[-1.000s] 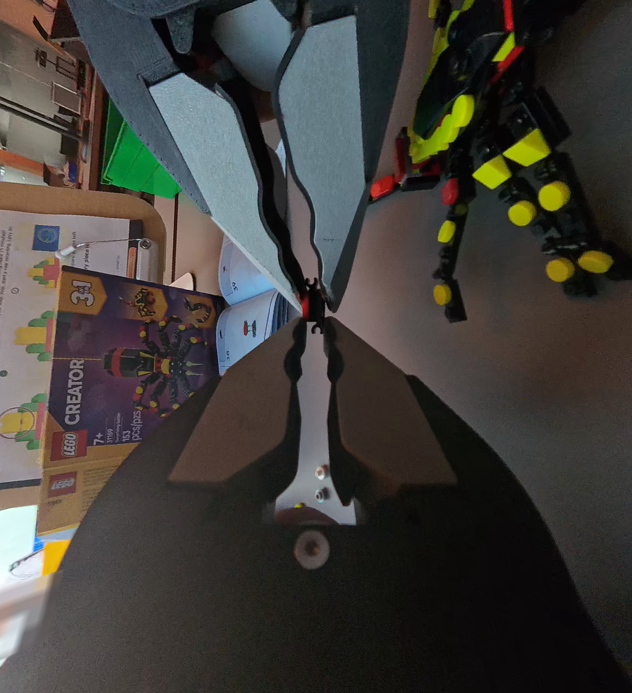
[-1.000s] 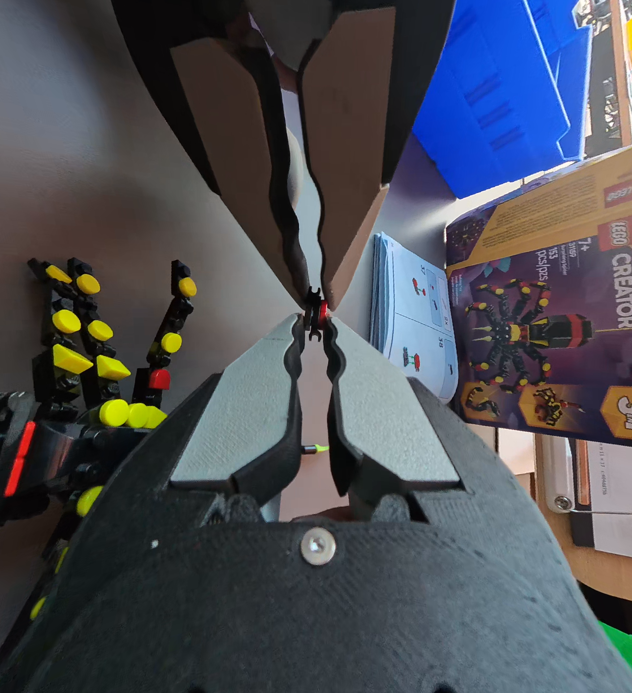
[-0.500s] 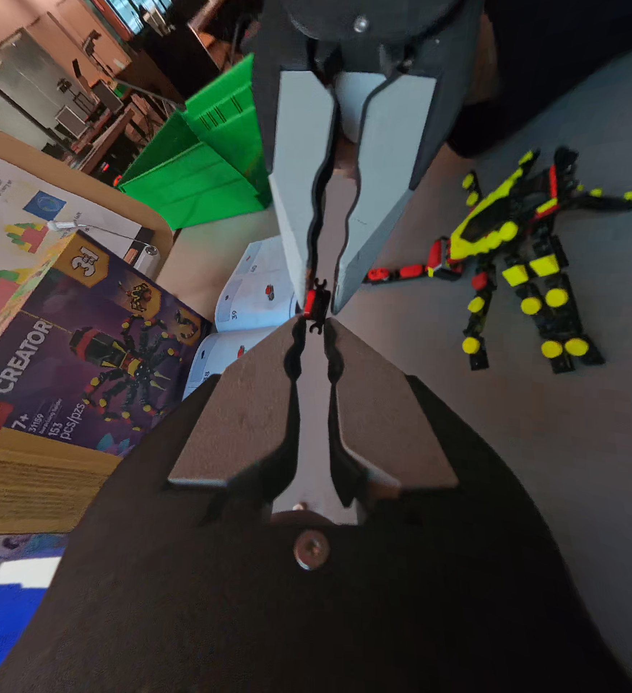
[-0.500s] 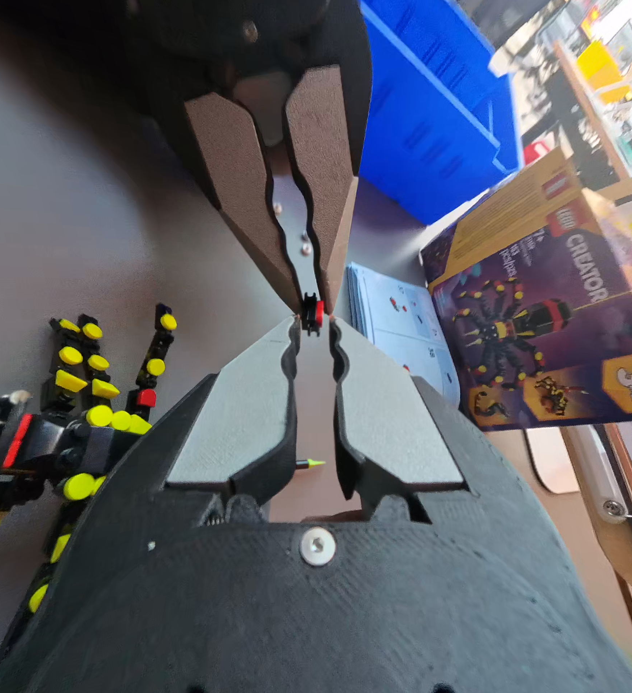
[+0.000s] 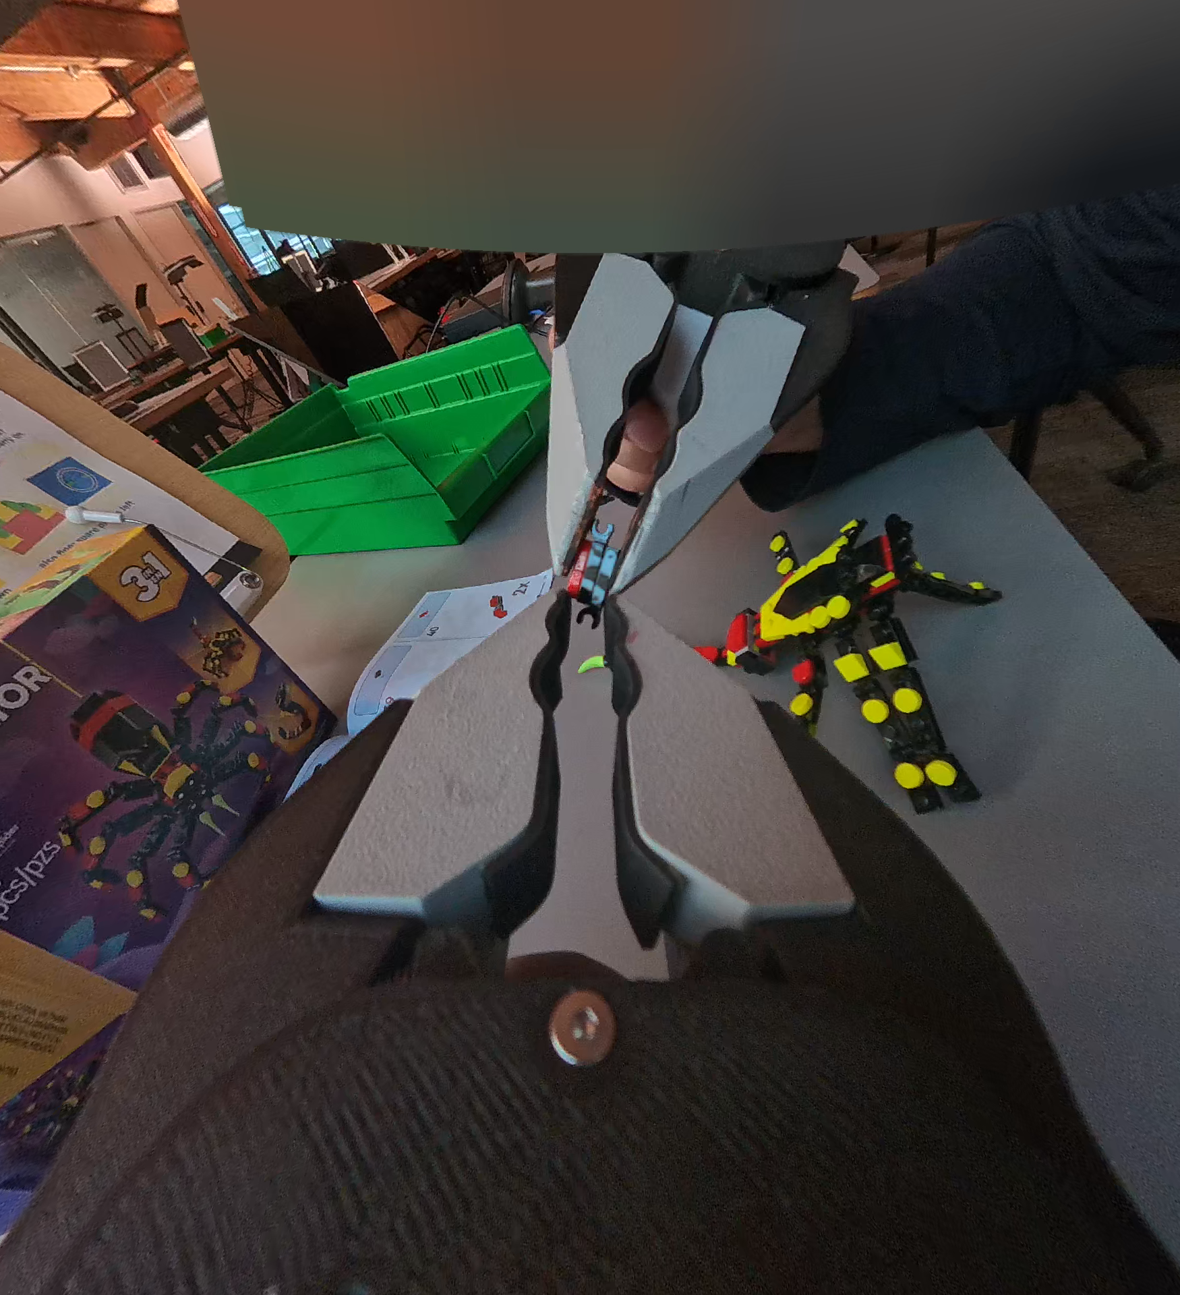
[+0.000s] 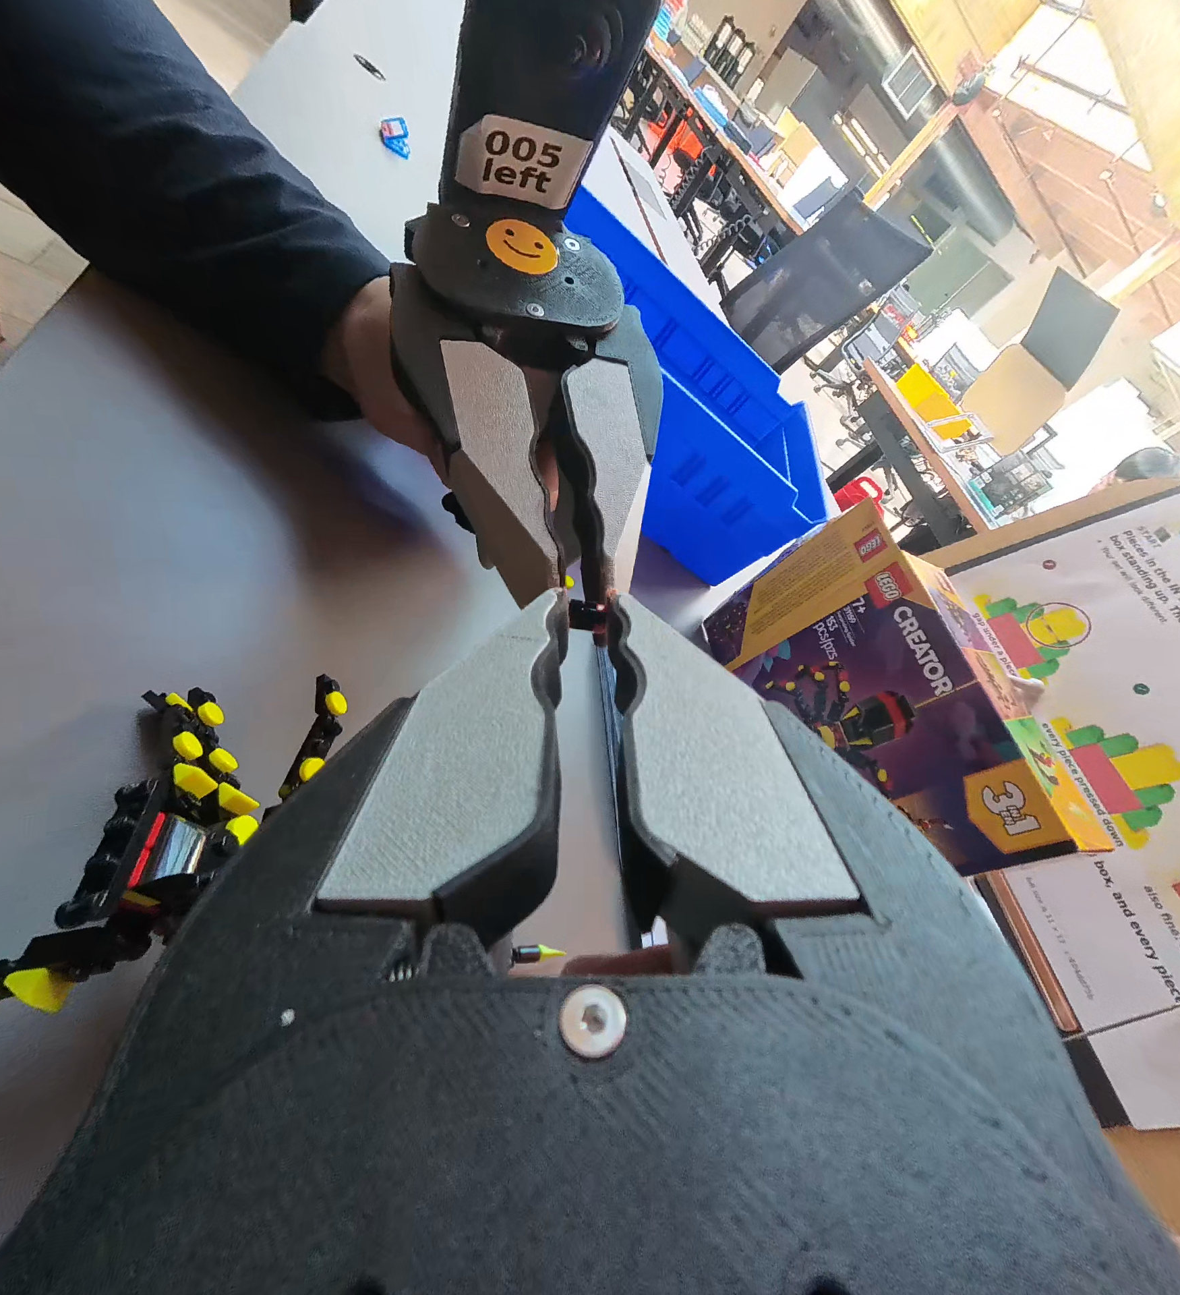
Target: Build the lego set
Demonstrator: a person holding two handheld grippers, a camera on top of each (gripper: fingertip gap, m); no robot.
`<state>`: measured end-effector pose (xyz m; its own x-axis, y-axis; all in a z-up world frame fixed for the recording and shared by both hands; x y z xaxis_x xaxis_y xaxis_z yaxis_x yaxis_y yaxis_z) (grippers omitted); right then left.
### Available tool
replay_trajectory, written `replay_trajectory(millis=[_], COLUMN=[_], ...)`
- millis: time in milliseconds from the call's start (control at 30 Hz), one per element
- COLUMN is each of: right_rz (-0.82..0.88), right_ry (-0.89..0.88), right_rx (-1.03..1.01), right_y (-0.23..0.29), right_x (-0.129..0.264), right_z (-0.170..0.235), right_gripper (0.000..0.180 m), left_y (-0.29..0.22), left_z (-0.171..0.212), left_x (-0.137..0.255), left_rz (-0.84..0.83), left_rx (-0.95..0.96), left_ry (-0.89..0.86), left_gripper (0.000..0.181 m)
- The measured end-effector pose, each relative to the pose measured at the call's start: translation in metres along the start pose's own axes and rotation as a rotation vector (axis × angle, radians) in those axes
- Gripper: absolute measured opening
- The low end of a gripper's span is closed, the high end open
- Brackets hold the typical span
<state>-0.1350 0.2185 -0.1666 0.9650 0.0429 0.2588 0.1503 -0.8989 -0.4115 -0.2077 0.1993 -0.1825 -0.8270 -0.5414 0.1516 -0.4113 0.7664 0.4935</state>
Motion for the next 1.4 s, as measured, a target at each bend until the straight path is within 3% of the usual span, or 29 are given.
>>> replay_trajectory(millis=[367,667,1133,1233,1400], right_rz=[-0.07,-0.146,-0.131,-0.131,-0.114], right_ry=[-0.035,-0.124,-0.078,-0.082,-0.001], right_rx=[-0.087,-0.123,-0.008,-0.052,-0.192], right_y=[0.003,0.008,0.018,0.012,-0.008], right_x=[0.005,0.007,0.01,0.006,0.004], right_z=[-0.009,-0.015,-0.017,-0.012,0.004], right_gripper=[0.007,0.008,0.008,0.008,0.017], left_y=[-0.005,-0.01,-0.017,-0.011,0.001], left_z=[-0.011,-0.018,-0.019,-0.013,0.018], left_x=[0.002,0.008,0.003,0.002,-0.005], left_rz=[0.009,0.01,0.047,0.005,-0.117], left_rx=[-0.023,-0.148,-0.153,-0.162,-0.252], left_ry=[-0.025,-0.064,-0.079,-0.023,0.245], left_gripper=[0.007,0.007,0.007,0.007,0.007])
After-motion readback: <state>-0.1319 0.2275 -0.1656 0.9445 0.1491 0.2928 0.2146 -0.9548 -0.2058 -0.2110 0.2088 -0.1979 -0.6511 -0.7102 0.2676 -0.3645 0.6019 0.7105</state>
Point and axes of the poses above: each gripper's, where its closed fingertips meet, x back along the fingers, z out of its underside, y = z × x across the jaws, the point moved 5 cm from there along x, back along the fingers, and after that the axes turned 11 degrees about -x, right-handed, at the moved point
